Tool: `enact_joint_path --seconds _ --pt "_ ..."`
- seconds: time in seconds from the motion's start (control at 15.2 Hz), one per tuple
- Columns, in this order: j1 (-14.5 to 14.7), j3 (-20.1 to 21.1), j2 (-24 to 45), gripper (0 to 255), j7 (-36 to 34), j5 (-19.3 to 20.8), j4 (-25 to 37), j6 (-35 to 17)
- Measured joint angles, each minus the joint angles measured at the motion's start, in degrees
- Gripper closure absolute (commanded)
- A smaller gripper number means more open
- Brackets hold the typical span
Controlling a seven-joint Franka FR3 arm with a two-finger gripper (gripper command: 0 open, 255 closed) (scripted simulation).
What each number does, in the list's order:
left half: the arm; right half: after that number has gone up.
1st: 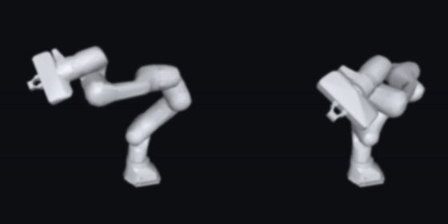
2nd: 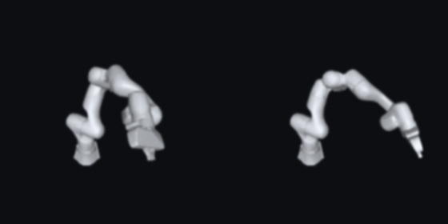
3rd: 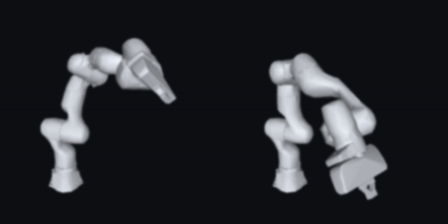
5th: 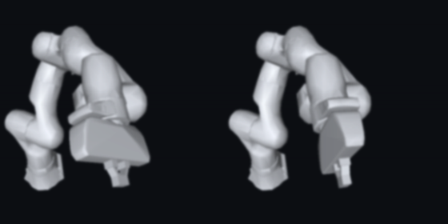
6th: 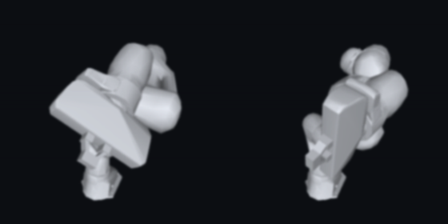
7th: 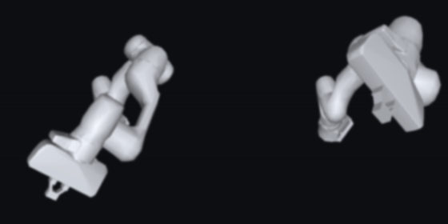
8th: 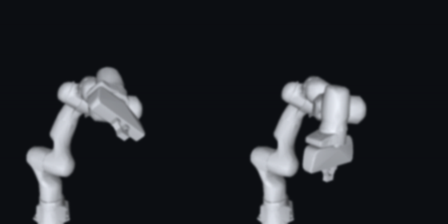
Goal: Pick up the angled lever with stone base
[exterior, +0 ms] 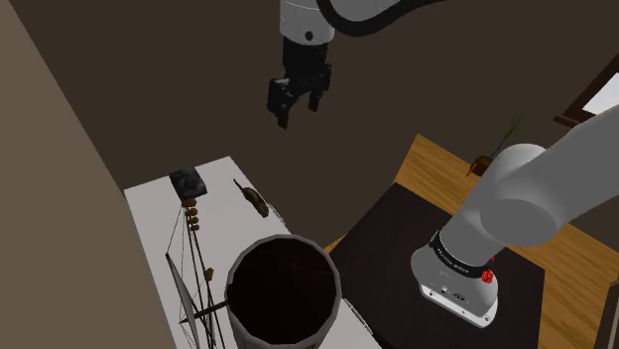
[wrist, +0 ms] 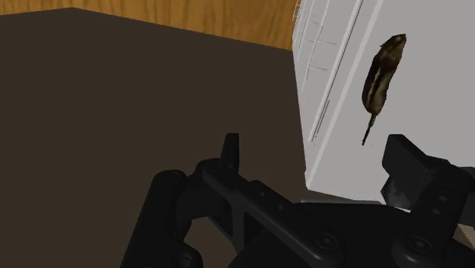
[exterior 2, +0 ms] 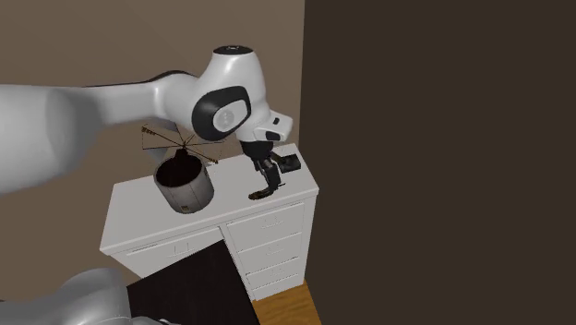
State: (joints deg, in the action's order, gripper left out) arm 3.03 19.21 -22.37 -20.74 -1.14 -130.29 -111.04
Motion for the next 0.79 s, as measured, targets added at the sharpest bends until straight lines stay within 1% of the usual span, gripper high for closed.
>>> enact_joint_path --seconds 0.2,0.46,0.66,0.79 --pt "-0.2 2.9 6.7 0 -4.4 1.4 3.1 -3.4" --pt "0.0 5.9 15.4 0 -10.5 4.4 8.9 -5.6" --pt "0.6 7.4 22.5 0 -15.1 7.7 13.4 -7.3" --pt "1.6 8.3 27.0 0 -18.4 9.9 16.7 -7.7"
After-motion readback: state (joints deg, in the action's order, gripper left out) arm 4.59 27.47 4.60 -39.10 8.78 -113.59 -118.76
